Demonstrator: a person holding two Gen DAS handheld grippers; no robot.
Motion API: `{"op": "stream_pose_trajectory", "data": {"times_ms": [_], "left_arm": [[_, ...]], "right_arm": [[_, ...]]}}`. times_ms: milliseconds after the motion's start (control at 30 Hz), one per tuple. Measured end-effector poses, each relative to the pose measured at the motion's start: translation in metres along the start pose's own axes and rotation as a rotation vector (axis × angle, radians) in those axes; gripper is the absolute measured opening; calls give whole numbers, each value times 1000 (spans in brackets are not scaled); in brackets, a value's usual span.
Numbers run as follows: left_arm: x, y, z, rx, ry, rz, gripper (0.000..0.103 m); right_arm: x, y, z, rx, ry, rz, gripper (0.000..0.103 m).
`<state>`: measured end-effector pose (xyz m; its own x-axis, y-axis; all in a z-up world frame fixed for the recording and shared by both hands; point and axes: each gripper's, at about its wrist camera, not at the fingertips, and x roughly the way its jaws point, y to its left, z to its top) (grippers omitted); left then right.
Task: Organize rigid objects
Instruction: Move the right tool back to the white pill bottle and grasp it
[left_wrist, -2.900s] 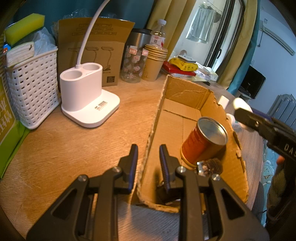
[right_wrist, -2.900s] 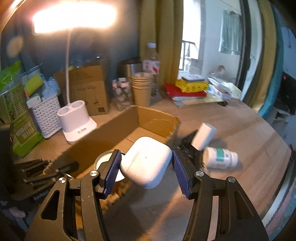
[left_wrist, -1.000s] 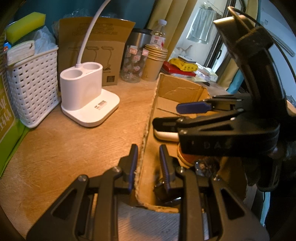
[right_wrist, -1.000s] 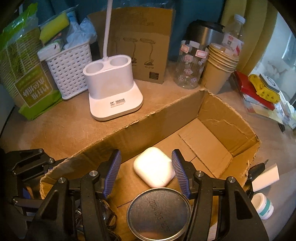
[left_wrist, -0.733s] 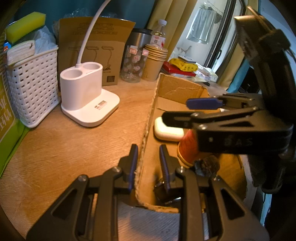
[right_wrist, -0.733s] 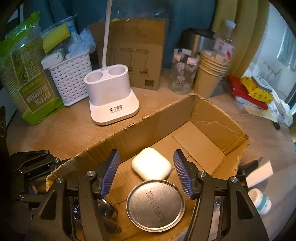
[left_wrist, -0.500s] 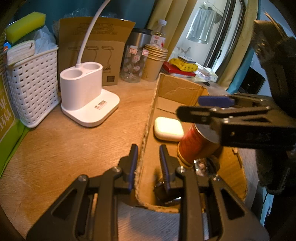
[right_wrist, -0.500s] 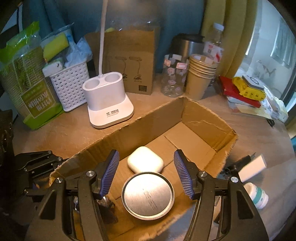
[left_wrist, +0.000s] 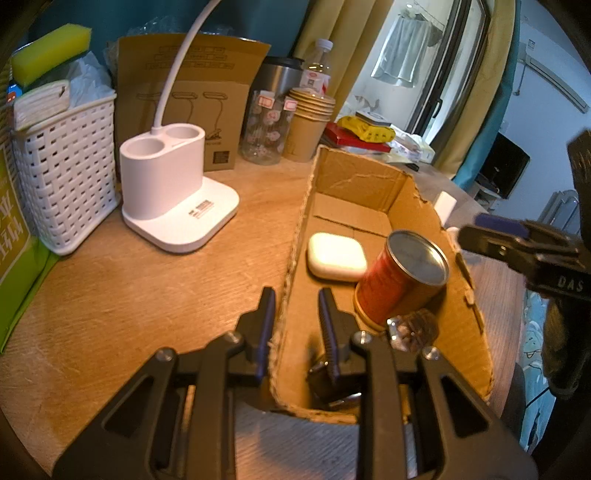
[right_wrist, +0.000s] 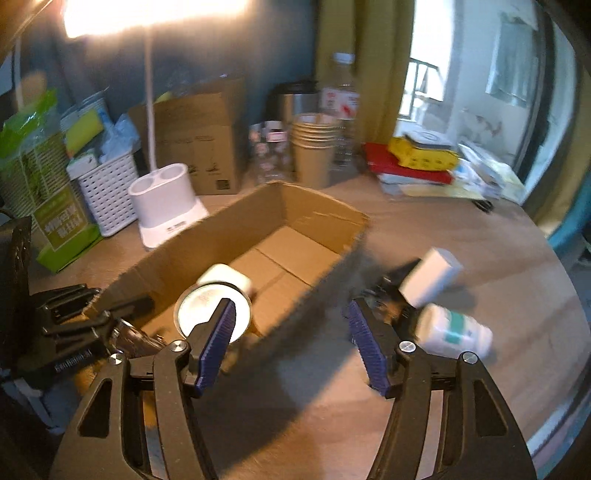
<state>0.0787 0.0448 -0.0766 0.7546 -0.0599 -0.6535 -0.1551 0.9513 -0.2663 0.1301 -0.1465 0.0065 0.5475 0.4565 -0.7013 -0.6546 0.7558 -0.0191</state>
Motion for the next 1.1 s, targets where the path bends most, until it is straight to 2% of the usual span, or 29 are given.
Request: {"op": "stream_pose_trajectory", "data": {"times_ms": [200,400,533,700,967,1000,1033,1100], "left_arm": [[0,0,0,0,0,0,26],[0,0,0,0,0,0,26],[0,0,0,0,0,0,26],[0,0,0,0,0,0,26],[0,0,0,0,0,0,26],[0,0,0,0,0,0,26],[0,0,0,0,0,0,26],[0,0,0,0,0,0,26]], "right_arm": [[-12,-35,-28,108,-44,-93,72],[-9,-73,-56,238,-43,-196,72],[1,-86,-68,290,-26,-223,72],[12,-94,-73,314,-14,-268,72],[24,-111,-60,311,-16,-341,72],[24,-113,-58,308,-26,-343,74],[25,-115,-56,305,-32,-348,82],[25,-119,-52,302,-43,-350,90]]}}
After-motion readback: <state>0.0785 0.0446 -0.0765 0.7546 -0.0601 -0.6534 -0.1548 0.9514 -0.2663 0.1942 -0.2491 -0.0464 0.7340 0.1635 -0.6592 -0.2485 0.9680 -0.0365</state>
